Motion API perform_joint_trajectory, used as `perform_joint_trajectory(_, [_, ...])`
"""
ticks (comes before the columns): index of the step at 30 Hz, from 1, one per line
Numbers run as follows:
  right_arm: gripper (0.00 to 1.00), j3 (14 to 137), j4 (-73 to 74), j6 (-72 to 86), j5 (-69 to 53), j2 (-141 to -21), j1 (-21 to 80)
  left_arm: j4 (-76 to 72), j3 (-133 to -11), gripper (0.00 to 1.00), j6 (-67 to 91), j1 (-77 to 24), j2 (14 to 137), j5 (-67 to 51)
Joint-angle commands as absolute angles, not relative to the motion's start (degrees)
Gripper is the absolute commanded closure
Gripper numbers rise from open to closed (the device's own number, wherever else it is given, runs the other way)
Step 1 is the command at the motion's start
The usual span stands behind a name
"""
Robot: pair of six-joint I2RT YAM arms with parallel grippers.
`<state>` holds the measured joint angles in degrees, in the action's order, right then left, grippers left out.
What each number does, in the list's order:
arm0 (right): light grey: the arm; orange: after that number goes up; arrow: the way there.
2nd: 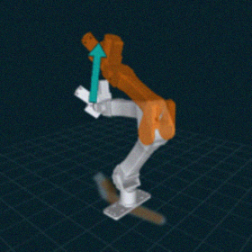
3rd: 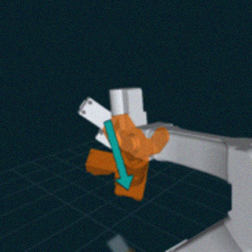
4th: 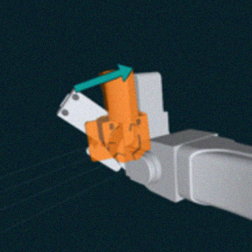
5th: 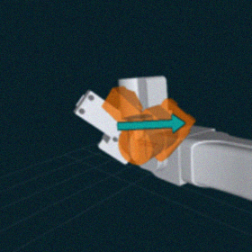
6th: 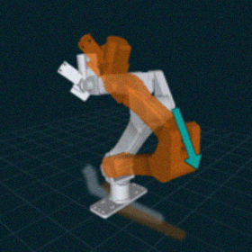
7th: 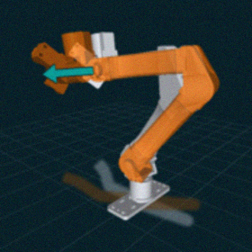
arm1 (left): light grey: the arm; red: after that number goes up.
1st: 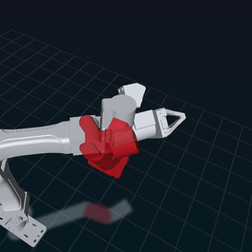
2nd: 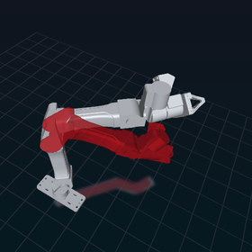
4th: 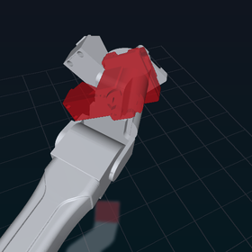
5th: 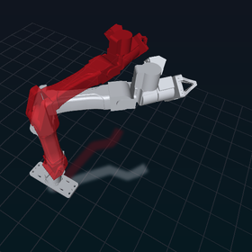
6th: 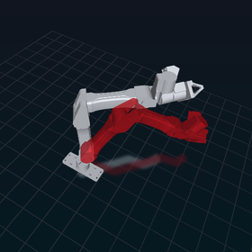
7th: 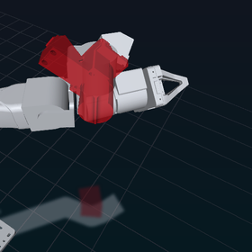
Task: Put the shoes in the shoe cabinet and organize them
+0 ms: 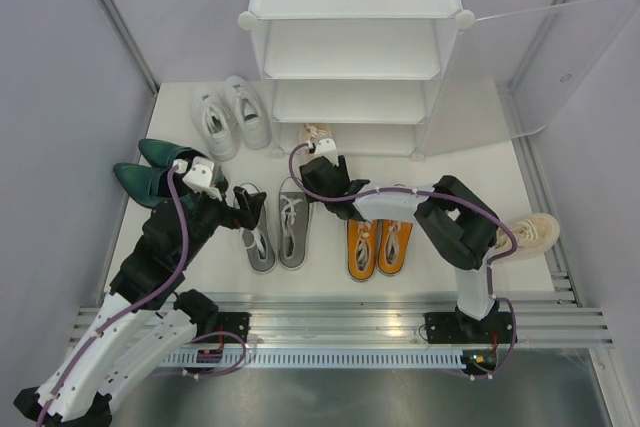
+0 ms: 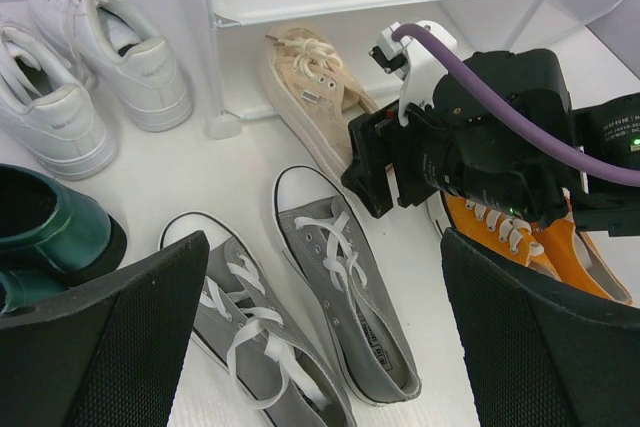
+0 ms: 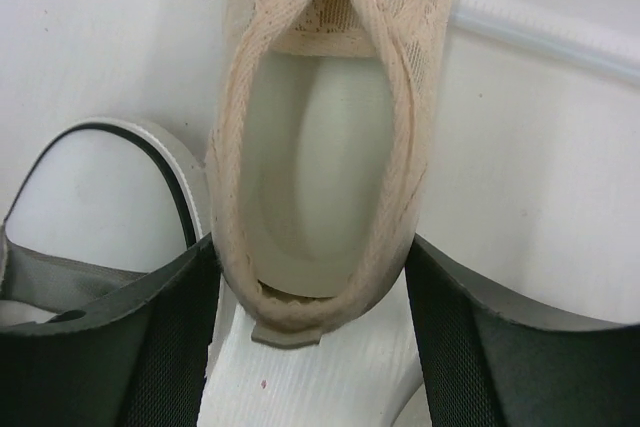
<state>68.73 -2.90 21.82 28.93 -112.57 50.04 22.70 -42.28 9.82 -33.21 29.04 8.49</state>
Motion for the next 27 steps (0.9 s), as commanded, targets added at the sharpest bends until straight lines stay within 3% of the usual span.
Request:
perform_joint_trajectory(1, [0.73, 73.5, -6.7, 18.4, 32.3, -112.0, 49.6, 22.3, -44.4, 0.01, 9.1, -33.4, 29.1, 7.5])
perform_joint_trajectory(27, [0.81, 88.4, -6.9, 21.6, 37.7, -122.3, 46.5, 22.3, -44.4, 0.0, 9.0, -33.6, 30.4, 7.5])
